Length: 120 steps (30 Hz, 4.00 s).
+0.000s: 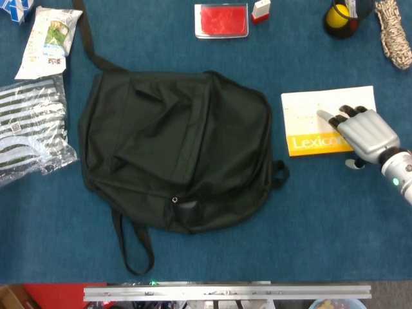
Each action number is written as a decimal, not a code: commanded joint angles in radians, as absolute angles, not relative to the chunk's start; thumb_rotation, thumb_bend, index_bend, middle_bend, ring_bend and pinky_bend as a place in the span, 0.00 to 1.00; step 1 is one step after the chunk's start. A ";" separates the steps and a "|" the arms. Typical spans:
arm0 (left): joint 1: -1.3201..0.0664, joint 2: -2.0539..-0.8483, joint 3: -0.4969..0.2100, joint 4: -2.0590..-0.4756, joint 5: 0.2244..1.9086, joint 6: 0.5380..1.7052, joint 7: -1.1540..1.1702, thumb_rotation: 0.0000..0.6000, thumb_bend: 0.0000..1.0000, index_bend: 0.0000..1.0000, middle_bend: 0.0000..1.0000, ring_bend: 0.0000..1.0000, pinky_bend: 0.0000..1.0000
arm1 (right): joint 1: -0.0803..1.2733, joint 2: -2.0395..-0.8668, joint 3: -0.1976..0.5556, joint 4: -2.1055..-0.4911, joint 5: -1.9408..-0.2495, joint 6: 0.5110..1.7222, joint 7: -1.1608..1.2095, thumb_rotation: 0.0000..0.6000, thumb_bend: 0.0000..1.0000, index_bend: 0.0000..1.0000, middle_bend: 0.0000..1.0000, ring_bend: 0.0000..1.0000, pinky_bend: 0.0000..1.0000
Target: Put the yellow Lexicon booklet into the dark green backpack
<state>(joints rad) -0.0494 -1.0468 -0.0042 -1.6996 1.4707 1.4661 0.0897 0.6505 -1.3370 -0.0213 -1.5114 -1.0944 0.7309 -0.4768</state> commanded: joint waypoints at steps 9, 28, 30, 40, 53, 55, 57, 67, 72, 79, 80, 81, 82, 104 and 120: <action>-0.049 -1.047 -0.005 -1.695 1.472 1.466 0.086 1.00 0.24 0.11 0.09 0.11 0.07 | 0.668 -1.348 -0.030 -1.494 -1.061 0.741 -0.495 1.00 0.22 0.09 0.26 0.14 0.22; -0.050 -1.043 -0.003 -1.692 1.477 1.461 0.068 1.00 0.24 0.11 0.09 0.11 0.07 | 0.616 -1.399 -0.072 -1.465 -1.167 0.889 -0.548 1.00 0.22 0.09 0.27 0.15 0.23; -0.050 -1.042 -0.003 -1.692 1.477 1.461 0.064 1.00 0.24 0.11 0.09 0.11 0.07 | 0.613 -1.406 -0.072 -1.457 -1.177 0.896 -0.550 1.00 0.22 0.09 0.27 0.15 0.23; -0.049 -1.038 -0.002 -1.689 1.476 1.458 0.055 1.00 0.24 0.11 0.09 0.11 0.07 | 0.598 -1.439 -0.067 -1.413 -1.211 0.928 -0.568 1.00 0.22 0.09 0.28 0.16 0.25; -0.052 -1.032 0.000 -1.695 1.481 1.452 0.046 1.00 0.24 0.11 0.09 0.11 0.07 | 0.575 -1.460 -0.062 -1.375 -1.239 0.950 -0.565 1.00 0.24 0.10 0.28 0.17 0.26; -0.052 -1.031 0.001 -1.696 1.481 1.451 0.046 1.00 0.24 0.11 0.09 0.11 0.07 | 0.570 -1.466 -0.064 -1.364 -1.255 0.960 -0.565 1.00 0.25 0.10 0.28 0.17 0.26; -0.052 -1.031 0.002 -1.697 1.482 1.449 0.047 1.00 0.24 0.11 0.09 0.11 0.07 | 0.565 -1.472 -0.064 -1.355 -1.264 0.969 -0.563 1.00 0.26 0.10 0.28 0.17 0.26; -0.055 -1.026 0.002 -1.704 1.483 1.445 0.044 1.00 0.24 0.11 0.09 0.11 0.07 | 0.551 -1.489 -0.063 -1.323 -1.287 0.961 -0.540 1.00 0.37 0.10 0.29 0.18 0.26; -0.056 -1.025 0.001 -1.706 1.482 1.445 0.043 1.00 0.24 0.11 0.09 0.11 0.07 | 0.550 -1.488 -0.053 -1.323 -1.284 0.952 -0.528 1.00 0.53 0.10 0.30 0.19 0.28; -0.060 -1.023 0.000 -1.709 1.483 1.440 0.042 1.00 0.24 0.11 0.09 0.11 0.07 | 0.551 -1.491 -0.025 -1.317 -1.272 0.952 -0.515 1.00 0.62 0.12 0.31 0.22 0.30; -0.060 -1.023 0.000 -1.709 1.483 1.441 0.041 1.00 0.24 0.11 0.09 0.11 0.07 | 0.552 -1.491 -0.021 -1.316 -1.272 0.954 -0.513 1.00 0.64 0.12 0.32 0.23 0.31; -0.061 -1.022 0.000 -1.710 1.484 1.440 0.040 1.00 0.24 0.11 0.09 0.11 0.07 | 0.552 -1.492 -0.016 -1.316 -1.273 0.958 -0.508 1.00 0.65 0.12 0.32 0.23 0.32; -0.061 -1.022 -0.001 -1.710 1.485 1.440 0.040 1.00 0.24 0.11 0.09 0.11 0.07 | 0.552 -1.492 -0.011 -1.316 -1.273 0.960 -0.503 1.00 0.66 0.13 0.32 0.24 0.33; -0.079 -1.008 -0.003 -1.735 1.485 1.421 0.062 1.00 0.24 0.11 0.09 0.11 0.07 | 0.587 -1.506 0.106 -1.306 -1.210 0.990 -0.481 1.00 0.56 0.42 0.42 0.31 0.42; -0.081 -0.994 0.002 -1.736 1.487 1.416 0.045 1.00 0.24 0.11 0.09 0.11 0.07 | 0.590 -1.529 0.124 -1.293 -1.160 1.003 -0.519 1.00 0.49 0.61 0.53 0.42 0.52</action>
